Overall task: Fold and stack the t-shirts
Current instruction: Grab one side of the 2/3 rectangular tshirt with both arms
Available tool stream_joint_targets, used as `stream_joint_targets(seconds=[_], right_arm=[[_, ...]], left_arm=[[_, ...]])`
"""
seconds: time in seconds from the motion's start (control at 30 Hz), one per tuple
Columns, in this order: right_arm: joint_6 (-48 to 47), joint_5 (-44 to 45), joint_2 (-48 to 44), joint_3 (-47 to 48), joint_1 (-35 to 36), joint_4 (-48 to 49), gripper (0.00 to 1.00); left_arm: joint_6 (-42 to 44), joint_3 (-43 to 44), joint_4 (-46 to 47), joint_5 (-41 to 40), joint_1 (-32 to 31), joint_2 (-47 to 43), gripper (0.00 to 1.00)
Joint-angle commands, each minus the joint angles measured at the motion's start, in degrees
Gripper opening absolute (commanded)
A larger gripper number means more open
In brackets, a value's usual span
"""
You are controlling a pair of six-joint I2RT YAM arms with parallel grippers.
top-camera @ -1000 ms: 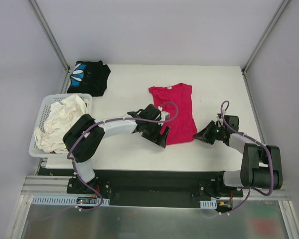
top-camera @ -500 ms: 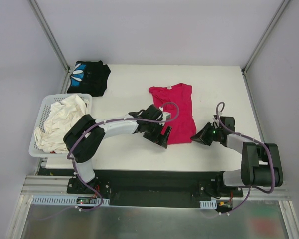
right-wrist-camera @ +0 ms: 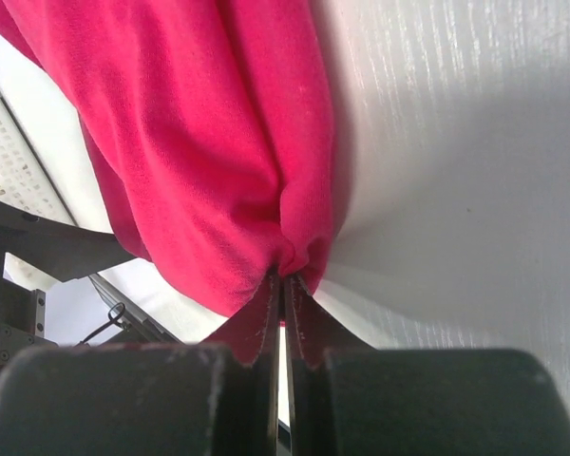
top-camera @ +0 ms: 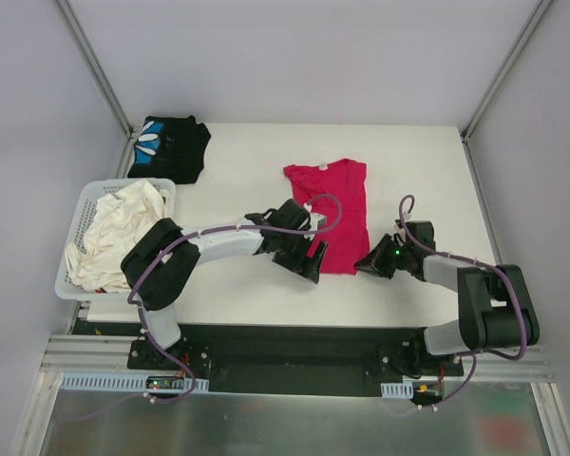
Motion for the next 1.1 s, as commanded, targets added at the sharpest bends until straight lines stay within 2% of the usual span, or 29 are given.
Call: stream_joint_targets(seconds=[0.0, 0.4, 0.67, 1.07], right_arm=[[0.52, 0.8, 0.51, 0.56, 0.46, 1.96, 0.01], [-0.71, 0.19, 0.25, 1.17, -0.06, 1.09, 0.01], [-2.02, -0.34, 0.77, 1.27, -1.21, 0.73, 0.01], [-2.55, -1.4, -1.07, 0.3, -3.05, -0.06, 0.01]], left_arm=[[0.66, -0.68, -0.23, 0.14, -0.33, -2.21, 0.81], [1.35, 1.59, -0.85, -2.58, -0.24, 2.53, 0.81], [3.21, 5.73, -1.37, -2.23, 5.28, 3.59, 0.82], [0.22, 3.01, -1.11, -0.39, 6.26, 2.8, 0.8]])
